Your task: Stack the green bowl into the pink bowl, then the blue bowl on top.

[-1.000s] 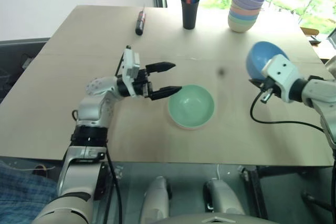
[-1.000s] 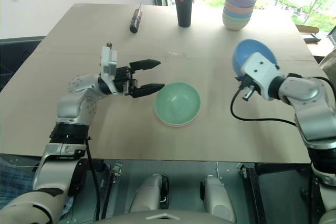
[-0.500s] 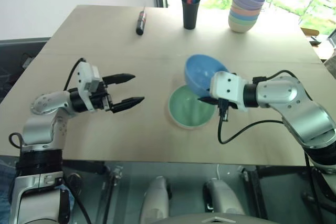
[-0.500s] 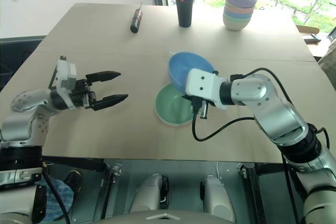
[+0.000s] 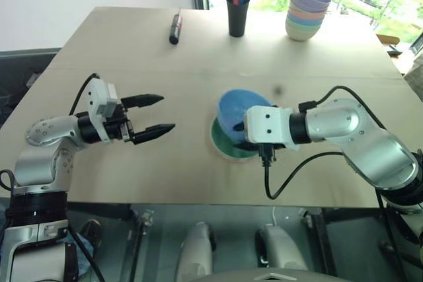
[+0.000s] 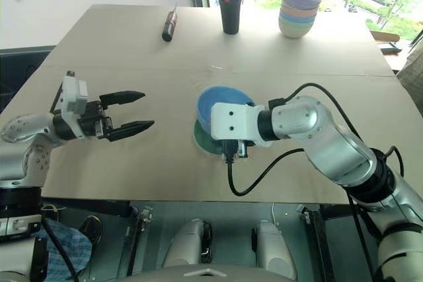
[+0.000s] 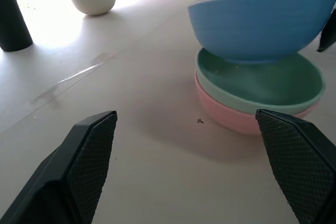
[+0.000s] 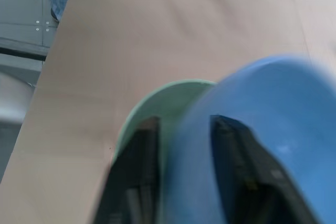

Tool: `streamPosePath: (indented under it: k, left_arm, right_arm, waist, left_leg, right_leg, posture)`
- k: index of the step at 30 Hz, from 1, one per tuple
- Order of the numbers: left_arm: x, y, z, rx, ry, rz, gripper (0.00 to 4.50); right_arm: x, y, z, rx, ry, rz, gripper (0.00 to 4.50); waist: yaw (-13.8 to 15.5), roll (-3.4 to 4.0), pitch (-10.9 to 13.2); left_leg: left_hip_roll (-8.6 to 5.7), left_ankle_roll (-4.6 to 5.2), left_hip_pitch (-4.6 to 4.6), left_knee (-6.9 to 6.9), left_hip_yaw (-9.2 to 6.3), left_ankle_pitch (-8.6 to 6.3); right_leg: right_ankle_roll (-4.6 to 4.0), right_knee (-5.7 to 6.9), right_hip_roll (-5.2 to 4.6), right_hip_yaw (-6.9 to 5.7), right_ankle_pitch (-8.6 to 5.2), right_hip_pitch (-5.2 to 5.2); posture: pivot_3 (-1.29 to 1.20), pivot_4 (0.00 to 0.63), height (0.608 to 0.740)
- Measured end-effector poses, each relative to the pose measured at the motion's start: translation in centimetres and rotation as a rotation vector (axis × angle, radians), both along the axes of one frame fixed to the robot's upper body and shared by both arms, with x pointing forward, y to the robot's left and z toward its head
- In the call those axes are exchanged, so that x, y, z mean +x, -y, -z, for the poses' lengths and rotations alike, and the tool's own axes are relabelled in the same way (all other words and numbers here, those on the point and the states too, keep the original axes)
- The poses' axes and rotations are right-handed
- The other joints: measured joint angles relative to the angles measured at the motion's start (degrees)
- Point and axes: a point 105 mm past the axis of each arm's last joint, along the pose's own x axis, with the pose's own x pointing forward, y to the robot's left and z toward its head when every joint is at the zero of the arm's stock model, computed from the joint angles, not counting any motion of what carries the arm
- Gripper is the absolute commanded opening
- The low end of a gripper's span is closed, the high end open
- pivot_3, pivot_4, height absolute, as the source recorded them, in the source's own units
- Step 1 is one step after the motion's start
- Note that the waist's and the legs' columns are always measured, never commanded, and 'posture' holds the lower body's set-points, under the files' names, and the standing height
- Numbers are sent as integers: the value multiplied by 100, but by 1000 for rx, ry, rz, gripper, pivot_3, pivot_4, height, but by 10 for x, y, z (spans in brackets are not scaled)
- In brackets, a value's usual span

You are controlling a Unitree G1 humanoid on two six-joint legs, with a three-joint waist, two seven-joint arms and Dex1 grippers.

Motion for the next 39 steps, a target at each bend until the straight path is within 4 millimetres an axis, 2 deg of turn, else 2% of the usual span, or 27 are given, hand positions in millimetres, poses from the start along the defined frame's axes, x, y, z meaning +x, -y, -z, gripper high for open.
streamPosePath:
  k: [2, 8, 13, 16, 20, 23, 24, 27, 29, 36, 39]
  left_arm:
    - [1, 2, -4, 3, 12, 13, 4500]
    - [3, 4, -6, 3, 14, 28, 4500]
    - [5, 4, -8, -2, 15, 30, 4500]
    - [6, 6, -8, -5, 21, 39, 4500]
    - [6, 9, -4, -22, 11, 38, 4500]
    - [5, 9, 3, -29, -13, 30, 4500]
    - [5, 9, 3, -29, -14, 30, 4500]
    - [2, 11, 7, -36, -29, 27, 4500]
    - [-1, 11, 10, -49, -51, 19, 4500]
    - [-7, 14, 13, -69, -86, 6, 4500]
    - [-7, 14, 15, -74, -100, -10, 4500]
  right_arm:
    - [-1, -3, -2, 18, -8, 3, 2787]
    - [1, 5, -11, 58, -25, 47, 2787]
    - [-1, 21, -18, 195, -151, 115, 2787]
    - [2, 40, -23, 292, -198, 178, 2787]
    - [5, 74, -12, 411, -256, 276, 2787]
    - [0, 101, -7, 512, -255, 313, 2787]
    - [0, 102, -6, 514, -256, 315, 2787]
    - [-6, 123, 0, 578, -280, 340, 2787]
    - [-10, 146, 6, 625, -292, 378, 2787]
    - [-19, 187, 11, 661, -271, 413, 2787]
    - [-24, 195, 11, 678, -274, 396, 2787]
  waist:
    - [0, 0, 0]
    - [2, 0, 0]
    - [7, -4, -2]
    - [15, -6, -3]
    - [28, -8, -4]
    - [0, -8, -4]
    - [-5, -8, -4]
    - [-2, -8, -4]
    - [3, -9, -3]
    - [-2, -9, -3]
    - [-4, -8, -3]
  left_leg:
    - [0, 0, 0, 0, 1, 0]
    - [0, 0, 0, 0, 0, 0]
    - [0, 0, -1, 0, 0, 0]
    - [-1, 0, 0, -1, -4, 0]
    - [-2, 1, -2, -2, -3, -1]
    - [-2, 1, 2, -3, -6, 0]
    - [-2, 1, 4, -3, -7, 0]
    - [-2, 1, 7, -2, -6, 0]
    - [-3, 1, 7, -1, -6, -1]
    - [-2, 1, 15, -1, -8, 0]
    - [-2, 1, 17, -1, -9, -1]
  right_leg:
    - [0, 1, 0, 0, 0, 0]
    - [0, 0, 0, 0, 0, 0]
    - [1, -1, 0, 1, 1, 2]
    - [0, -3, 0, -3, 0, 5]
    - [1, -10, 0, -1, 1, 8]
    - [2, -7, 2, -1, 1, 10]
    - [2, -6, 2, -1, 1, 11]
    - [2, -6, 2, 0, 1, 16]
    - [3, -7, 1, 0, 1, 18]
    - [3, -5, 2, 0, 1, 24]
    - [3, -4, 3, 0, 1, 25]
  posture:
    - [0, 150, 740]
    - [0, 150, 740]
    - [0, 150, 740]
    - [0, 150, 740]
    - [0, 150, 740]
    - [0, 150, 740]
    - [0, 150, 740]
    - [0, 150, 740]
    - [0, 150, 740]
    - [0, 150, 740]
    - [0, 150, 740]
